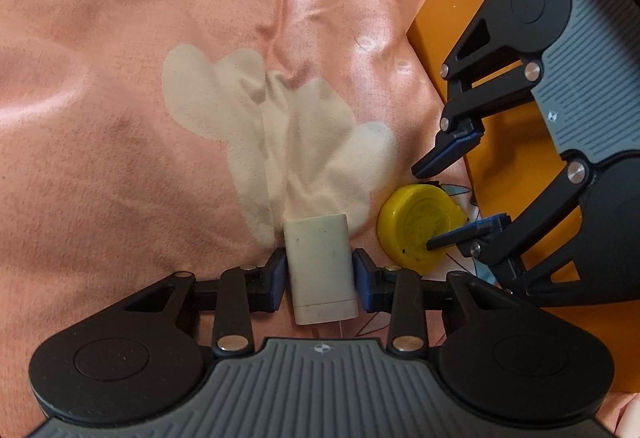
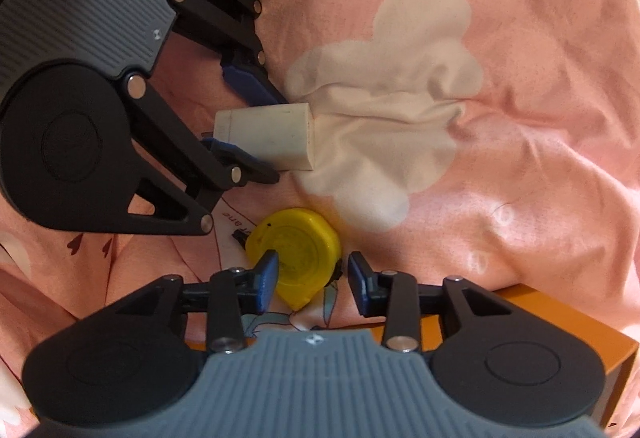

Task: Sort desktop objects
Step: 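Grasp the white charger with left tool while right tool grasps the yellow tape measure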

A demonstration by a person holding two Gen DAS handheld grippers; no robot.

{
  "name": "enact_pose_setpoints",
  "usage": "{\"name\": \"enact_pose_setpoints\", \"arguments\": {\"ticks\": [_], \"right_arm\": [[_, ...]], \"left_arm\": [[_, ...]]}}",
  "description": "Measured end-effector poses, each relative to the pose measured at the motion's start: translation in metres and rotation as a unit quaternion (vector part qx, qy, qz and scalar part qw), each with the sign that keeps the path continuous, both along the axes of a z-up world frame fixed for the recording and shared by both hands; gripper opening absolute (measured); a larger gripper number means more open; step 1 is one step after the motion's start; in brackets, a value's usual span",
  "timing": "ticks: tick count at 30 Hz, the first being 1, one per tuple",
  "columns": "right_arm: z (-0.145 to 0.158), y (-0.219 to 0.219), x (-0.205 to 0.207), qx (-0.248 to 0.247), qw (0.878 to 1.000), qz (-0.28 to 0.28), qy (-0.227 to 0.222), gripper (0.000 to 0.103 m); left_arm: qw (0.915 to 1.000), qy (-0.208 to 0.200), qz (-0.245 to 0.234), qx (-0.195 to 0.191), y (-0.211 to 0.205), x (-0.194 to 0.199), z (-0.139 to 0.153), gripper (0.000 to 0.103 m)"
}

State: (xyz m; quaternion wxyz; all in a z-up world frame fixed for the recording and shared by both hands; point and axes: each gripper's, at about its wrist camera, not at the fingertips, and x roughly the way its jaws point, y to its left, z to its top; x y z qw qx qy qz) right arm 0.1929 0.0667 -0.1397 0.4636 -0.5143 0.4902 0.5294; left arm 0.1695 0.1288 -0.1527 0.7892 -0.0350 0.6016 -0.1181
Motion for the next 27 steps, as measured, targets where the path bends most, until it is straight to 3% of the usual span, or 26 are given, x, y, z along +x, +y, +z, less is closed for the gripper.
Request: {"name": "enact_pose_setpoints", "arguments": {"ticks": [7,13,19,21,23,27], "right_arm": [[-0.007,0.002,0.003,-0.023,0.999,-0.016,0.02,0.046],[-0.013,0.006,0.008,-0.038,0.997,-0.049,0.035,0.046],[-0.015,0.005,0.008,-0.039,0.995,-0.081,0.04,0.054],[-0.011,0.002,0.005,-0.03,0.996,-0.079,0.039,0.051],[-0.004,-0.002,0.002,-0.017,0.995,-0.083,0.051,0.038],[0.015,-0.009,-0.004,0.016,0.994,-0.092,0.062,0.027]], "left_arm": [[0.9998,0.002,-0.013,-0.014,0.006,-0.01,0.005,0.039],[0.9995,-0.01,-0.028,0.001,0.005,-0.019,0.004,0.04],[0.9994,-0.013,-0.03,0.0,0.009,-0.027,0.007,0.039],[0.9994,-0.015,-0.032,0.001,0.01,-0.03,0.008,0.039],[0.9994,-0.017,-0.032,0.001,0.011,-0.034,0.01,0.039],[0.9993,-0.015,-0.033,0.001,0.014,-0.04,0.012,0.039]]}}
